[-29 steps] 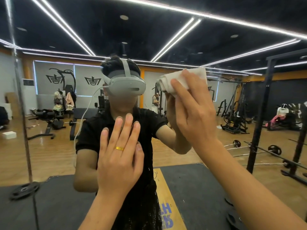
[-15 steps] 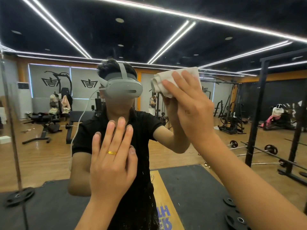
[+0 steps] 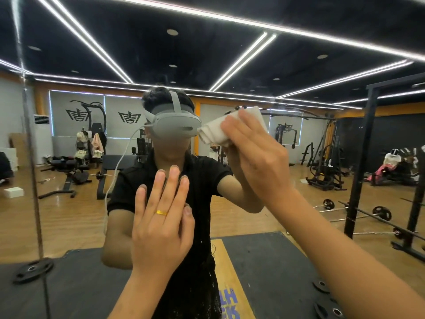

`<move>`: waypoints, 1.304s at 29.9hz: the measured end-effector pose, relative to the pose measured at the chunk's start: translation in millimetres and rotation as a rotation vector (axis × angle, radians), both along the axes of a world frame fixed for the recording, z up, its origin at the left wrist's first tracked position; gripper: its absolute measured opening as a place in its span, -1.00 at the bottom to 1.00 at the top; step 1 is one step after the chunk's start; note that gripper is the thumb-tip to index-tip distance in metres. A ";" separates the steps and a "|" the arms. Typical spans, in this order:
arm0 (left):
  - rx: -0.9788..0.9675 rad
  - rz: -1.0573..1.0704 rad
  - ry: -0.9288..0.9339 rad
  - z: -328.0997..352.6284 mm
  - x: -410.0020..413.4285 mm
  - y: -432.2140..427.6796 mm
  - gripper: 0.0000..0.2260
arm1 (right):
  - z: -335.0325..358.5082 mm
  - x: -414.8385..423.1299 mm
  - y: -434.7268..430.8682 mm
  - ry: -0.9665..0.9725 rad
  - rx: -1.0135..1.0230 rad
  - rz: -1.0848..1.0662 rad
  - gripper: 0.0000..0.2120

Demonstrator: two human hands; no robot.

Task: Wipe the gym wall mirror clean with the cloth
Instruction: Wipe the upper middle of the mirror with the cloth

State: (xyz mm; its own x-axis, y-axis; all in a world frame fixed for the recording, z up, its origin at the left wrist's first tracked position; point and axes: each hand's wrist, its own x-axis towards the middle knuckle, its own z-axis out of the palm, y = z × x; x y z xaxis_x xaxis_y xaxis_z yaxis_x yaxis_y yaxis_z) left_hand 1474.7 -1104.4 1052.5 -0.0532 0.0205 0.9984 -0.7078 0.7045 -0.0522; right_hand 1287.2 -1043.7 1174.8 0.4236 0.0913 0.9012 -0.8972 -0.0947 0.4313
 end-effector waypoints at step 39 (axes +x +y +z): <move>0.172 -0.116 0.060 4.3 -8.0 20.7 -0.58 | 32.0 -97.3 38.1 0.106 0.013 -0.102 -0.69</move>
State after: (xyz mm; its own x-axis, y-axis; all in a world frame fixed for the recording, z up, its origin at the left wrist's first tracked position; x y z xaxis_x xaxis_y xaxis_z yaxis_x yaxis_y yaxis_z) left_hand 1466.7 -1083.7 1056.7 -0.0003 -0.1477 0.9890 -0.6195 0.7764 0.1158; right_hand 1189.9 -1005.6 1206.9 0.5229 0.0316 0.8518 -0.8520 -0.0116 0.5235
